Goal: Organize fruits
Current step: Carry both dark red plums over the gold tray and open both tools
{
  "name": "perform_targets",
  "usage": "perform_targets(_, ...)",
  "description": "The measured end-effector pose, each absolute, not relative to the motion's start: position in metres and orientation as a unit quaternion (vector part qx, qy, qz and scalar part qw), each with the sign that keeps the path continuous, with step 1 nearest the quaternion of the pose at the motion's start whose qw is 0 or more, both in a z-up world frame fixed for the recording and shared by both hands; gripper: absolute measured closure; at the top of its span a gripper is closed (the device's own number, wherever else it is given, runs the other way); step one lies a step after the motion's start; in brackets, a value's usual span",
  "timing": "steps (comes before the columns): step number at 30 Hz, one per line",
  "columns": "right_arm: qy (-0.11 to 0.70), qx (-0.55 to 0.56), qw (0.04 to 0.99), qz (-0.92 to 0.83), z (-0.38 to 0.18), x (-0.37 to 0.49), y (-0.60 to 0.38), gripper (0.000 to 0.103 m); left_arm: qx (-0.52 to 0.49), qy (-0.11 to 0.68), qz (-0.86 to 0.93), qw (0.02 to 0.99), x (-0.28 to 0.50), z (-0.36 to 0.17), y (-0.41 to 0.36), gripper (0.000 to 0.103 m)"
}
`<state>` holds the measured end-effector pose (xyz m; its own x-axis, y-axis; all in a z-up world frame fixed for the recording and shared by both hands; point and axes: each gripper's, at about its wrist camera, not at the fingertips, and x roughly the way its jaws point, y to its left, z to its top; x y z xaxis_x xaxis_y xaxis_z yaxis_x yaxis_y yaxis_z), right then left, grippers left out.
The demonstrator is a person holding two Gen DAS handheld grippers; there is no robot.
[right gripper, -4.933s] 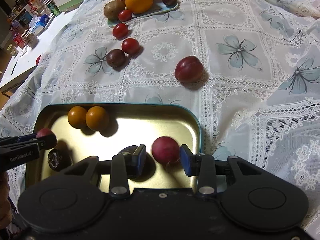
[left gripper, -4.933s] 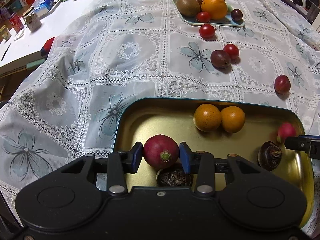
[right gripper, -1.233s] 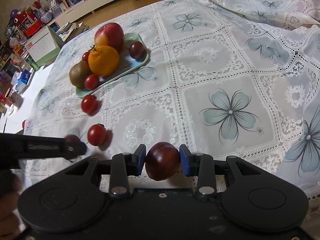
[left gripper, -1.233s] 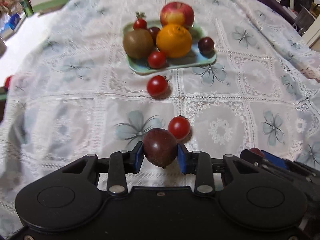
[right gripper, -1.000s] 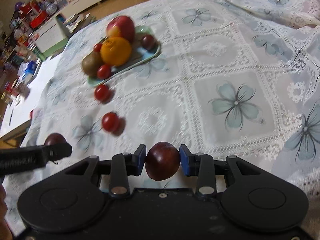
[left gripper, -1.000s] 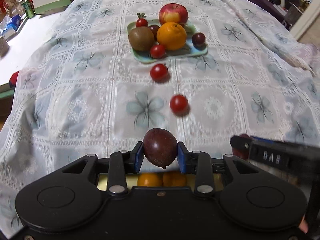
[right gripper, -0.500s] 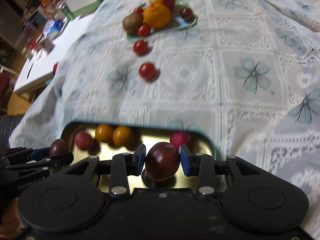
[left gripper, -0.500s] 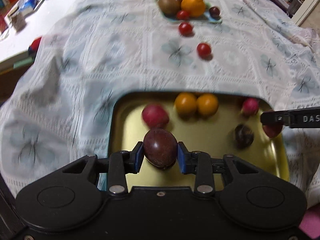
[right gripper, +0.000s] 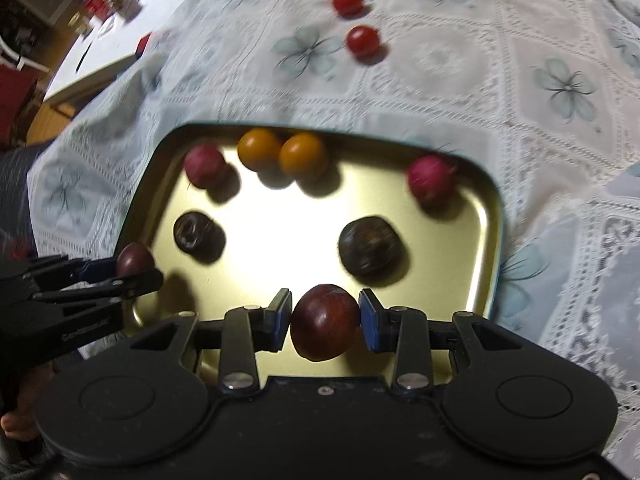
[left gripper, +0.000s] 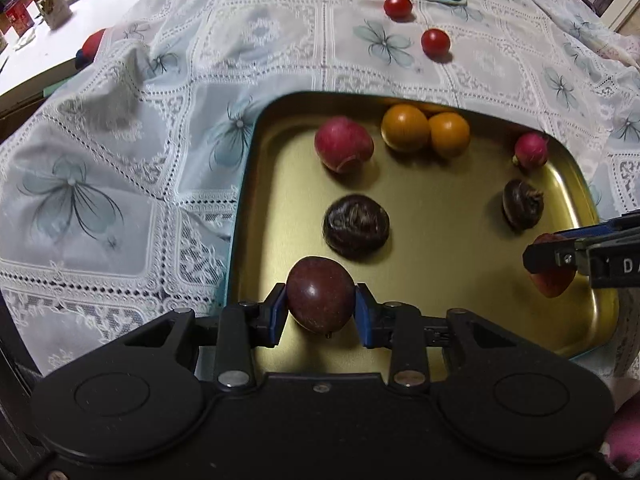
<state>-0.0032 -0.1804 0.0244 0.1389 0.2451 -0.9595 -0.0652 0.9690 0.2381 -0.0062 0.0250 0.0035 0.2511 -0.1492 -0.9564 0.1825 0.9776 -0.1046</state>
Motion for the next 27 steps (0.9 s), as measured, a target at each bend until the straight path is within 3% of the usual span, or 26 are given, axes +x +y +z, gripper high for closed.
perform_targets(27,0.658,0.036,0.746,0.096,0.010,-0.014,-0.161,0.065,0.020,0.597,-0.101,0.796,-0.007,0.006,0.023,0.059)
